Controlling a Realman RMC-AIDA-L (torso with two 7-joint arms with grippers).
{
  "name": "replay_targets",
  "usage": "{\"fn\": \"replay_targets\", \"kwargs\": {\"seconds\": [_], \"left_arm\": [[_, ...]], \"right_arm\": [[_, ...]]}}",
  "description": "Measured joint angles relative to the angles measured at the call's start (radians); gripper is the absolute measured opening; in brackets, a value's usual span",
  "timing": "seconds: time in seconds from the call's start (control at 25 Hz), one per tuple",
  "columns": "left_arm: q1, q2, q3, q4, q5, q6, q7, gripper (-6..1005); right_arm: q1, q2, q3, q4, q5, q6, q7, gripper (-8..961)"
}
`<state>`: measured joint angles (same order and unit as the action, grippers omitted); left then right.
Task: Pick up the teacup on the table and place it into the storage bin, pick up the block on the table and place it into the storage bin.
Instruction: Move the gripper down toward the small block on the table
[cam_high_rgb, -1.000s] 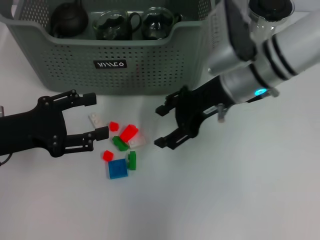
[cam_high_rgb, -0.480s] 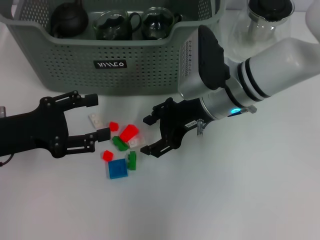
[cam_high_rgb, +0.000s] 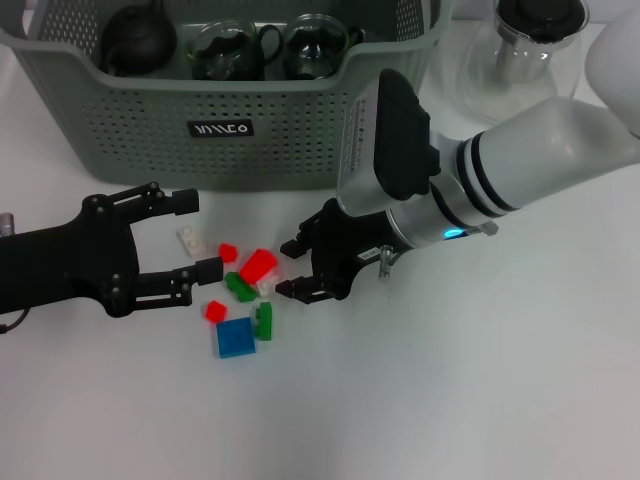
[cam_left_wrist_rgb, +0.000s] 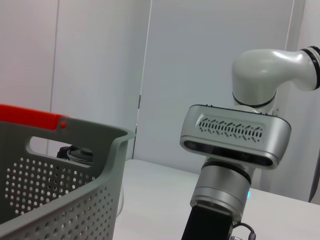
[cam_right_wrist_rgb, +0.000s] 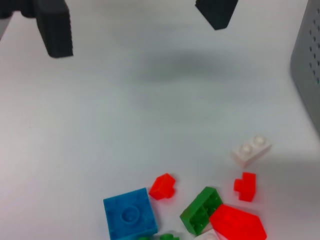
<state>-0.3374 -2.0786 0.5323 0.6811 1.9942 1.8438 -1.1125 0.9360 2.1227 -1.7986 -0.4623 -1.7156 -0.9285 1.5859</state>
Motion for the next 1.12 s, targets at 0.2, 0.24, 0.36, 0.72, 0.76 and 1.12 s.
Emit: {"fn": "replay_targets", "kwargs": {"seconds": [0.2, 0.24, 0.36, 0.72, 0.76, 1.12], "left_arm": [[0.000, 0.000, 0.000, 0.000, 0.000, 0.001, 0.000, 841], [0.000, 0.000, 0.000, 0.000, 0.000, 0.001, 0.000, 841], [0.000, 0.000, -0.002, -0.001, 0.000, 0.001, 0.000, 842], [-0.001, 0.000, -0.001, -0.002, 0.000, -0.005, 0.000, 841], [-0.002, 0.000, -0.001, -0.002, 0.000, -0.006, 0.000, 841], [-0.003, -0.001, 0.000, -0.002, 0.000, -0.008, 0.000, 841]], "right_arm": [[-0.002, 0.001, -0.029, 0.000, 0.022, 0.024, -0.001, 527], [-0.002, 0.001, -0.035, 0.001, 0.024, 0.028, -0.001, 517], [-0.002, 0.002, -0.043, 0.001, 0.028, 0.033, -0.001, 498], [0.000, 0.002, -0.083, 0.008, 0.070, 0.043, -0.001, 436], [0.001, 0.002, -0.091, 0.008, 0.077, 0.046, -0.001, 424], [0.001, 0.002, -0.110, 0.008, 0.101, 0.055, -0.001, 391]]}}
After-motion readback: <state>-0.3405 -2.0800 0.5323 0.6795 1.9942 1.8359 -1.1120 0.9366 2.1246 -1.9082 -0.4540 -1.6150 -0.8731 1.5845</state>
